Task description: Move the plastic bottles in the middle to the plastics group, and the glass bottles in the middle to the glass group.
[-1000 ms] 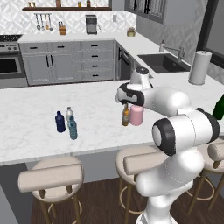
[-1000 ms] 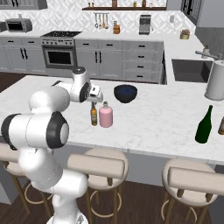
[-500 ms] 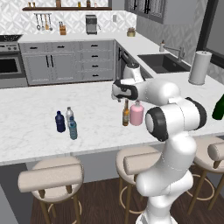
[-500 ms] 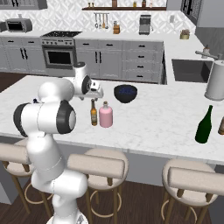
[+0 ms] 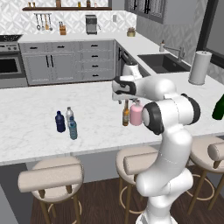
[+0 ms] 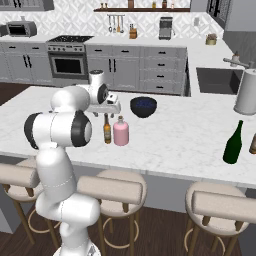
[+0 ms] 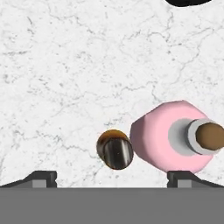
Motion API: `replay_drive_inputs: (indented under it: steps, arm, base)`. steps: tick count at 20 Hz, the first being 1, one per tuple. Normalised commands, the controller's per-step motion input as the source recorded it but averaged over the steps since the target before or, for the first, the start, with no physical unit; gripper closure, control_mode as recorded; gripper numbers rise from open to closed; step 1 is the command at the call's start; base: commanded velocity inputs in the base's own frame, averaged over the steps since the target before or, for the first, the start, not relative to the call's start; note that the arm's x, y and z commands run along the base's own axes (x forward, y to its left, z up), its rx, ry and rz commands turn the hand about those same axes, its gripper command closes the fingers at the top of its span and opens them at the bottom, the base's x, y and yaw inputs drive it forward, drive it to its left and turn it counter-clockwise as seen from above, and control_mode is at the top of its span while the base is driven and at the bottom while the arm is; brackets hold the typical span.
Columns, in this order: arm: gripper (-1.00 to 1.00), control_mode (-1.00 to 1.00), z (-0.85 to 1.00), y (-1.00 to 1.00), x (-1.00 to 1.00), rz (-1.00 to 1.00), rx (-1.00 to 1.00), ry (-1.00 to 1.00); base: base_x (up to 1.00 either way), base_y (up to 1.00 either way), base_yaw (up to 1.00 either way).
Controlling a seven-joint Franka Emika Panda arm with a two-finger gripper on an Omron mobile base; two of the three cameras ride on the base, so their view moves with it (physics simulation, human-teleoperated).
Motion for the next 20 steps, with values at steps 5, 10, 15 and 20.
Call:
replay_drive_inputs:
  steps: [5,10,15,20]
  arm:
    - [-1.0,-1.0,-0.28,-0.04,0.15,0.0,0.0,0.09]
    - [-1.0,-1.0,-0.08,-0.04,0.21,0.0,0.0,0.0]
    - [-1.0,-1.0,-0.03,-0.03,0.1,0.0,0.0,0.0]
    - [-1.0,-1.0,0.0,0.0,-0.05,0.0,0.0,0.01]
  base:
    - [0.0,0.0,0.0]
    - [0.0,0.0,0.0]
    - [0.0,0.0,0.0]
    - [0.0,0.0,0.0]
